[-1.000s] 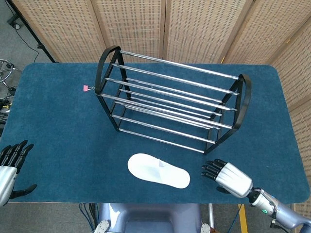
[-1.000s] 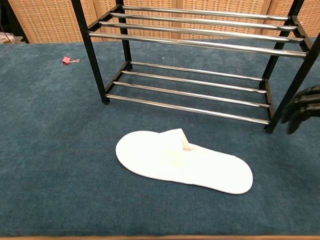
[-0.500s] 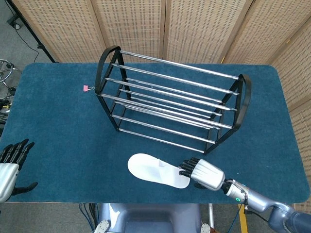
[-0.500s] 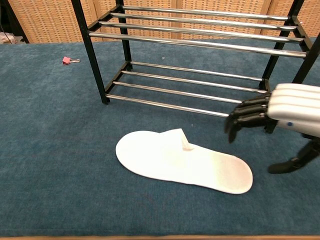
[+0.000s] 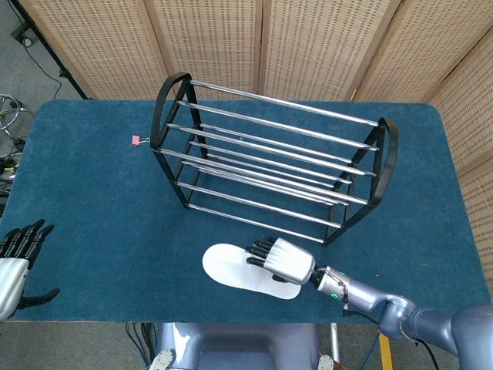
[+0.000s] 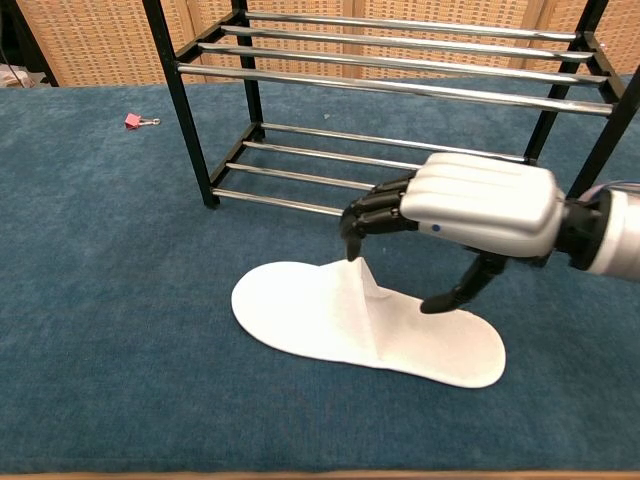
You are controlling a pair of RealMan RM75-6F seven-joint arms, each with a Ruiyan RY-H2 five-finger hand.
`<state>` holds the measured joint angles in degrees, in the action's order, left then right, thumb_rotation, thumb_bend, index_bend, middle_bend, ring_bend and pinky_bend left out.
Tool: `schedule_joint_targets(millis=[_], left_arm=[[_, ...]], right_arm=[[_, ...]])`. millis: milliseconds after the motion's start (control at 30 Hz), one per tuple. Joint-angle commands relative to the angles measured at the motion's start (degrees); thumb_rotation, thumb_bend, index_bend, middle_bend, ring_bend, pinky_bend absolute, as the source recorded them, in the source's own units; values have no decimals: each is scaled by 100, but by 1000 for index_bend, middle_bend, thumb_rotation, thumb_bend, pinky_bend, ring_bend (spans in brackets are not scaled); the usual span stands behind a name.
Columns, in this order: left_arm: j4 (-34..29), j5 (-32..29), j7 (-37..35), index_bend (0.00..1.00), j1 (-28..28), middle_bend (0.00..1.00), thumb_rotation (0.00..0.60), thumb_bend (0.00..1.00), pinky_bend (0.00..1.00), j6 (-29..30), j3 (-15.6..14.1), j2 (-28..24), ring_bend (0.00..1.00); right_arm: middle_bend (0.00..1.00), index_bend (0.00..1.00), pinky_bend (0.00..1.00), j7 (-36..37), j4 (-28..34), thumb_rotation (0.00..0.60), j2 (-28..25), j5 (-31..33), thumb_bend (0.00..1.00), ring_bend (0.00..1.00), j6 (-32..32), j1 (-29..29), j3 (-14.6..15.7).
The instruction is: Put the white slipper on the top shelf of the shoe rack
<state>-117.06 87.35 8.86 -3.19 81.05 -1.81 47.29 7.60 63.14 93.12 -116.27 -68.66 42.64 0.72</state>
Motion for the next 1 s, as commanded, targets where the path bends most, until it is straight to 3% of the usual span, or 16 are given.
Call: schedule_joint_targets(millis=[33, 367, 667, 767, 900, 1000], left_arm=[[11, -11, -64, 0, 0, 0, 600, 0, 0, 19, 9, -27, 0], [40, -46, -182, 0, -24, 0, 600, 0, 0, -17, 10, -75, 0], [42, -88, -158, 0, -41, 0, 600, 0, 0, -28, 20, -60, 0], [53, -103, -194, 0, -45, 0, 600, 0, 0, -26, 26, -69, 0], [60, -117, -225, 0, -47, 0, 600, 0, 0, -21, 32, -77, 0], [65, -116, -239, 0, -48, 0, 600, 0, 0, -17, 32, -79, 0]], right_arm=[[242, 299, 422, -64, -210, 600, 202, 105, 185, 290, 73, 108, -49], [242, 300, 421, -251, -712, 600, 650, 211, 185, 290, 33, 313, 24], [267, 331, 421, -200, -901, 600, 1075, 624, 194, 296, 258, 479, -99], [332, 397, 429, -36, -953, 600, 1209, 720, 255, 339, 233, 507, -77], [410, 482, 454, 233, -983, 600, 1328, 784, 423, 392, 124, 528, -28], [440, 514, 471, 313, -1047, 600, 1407, 793, 451, 416, 45, 551, 19]])
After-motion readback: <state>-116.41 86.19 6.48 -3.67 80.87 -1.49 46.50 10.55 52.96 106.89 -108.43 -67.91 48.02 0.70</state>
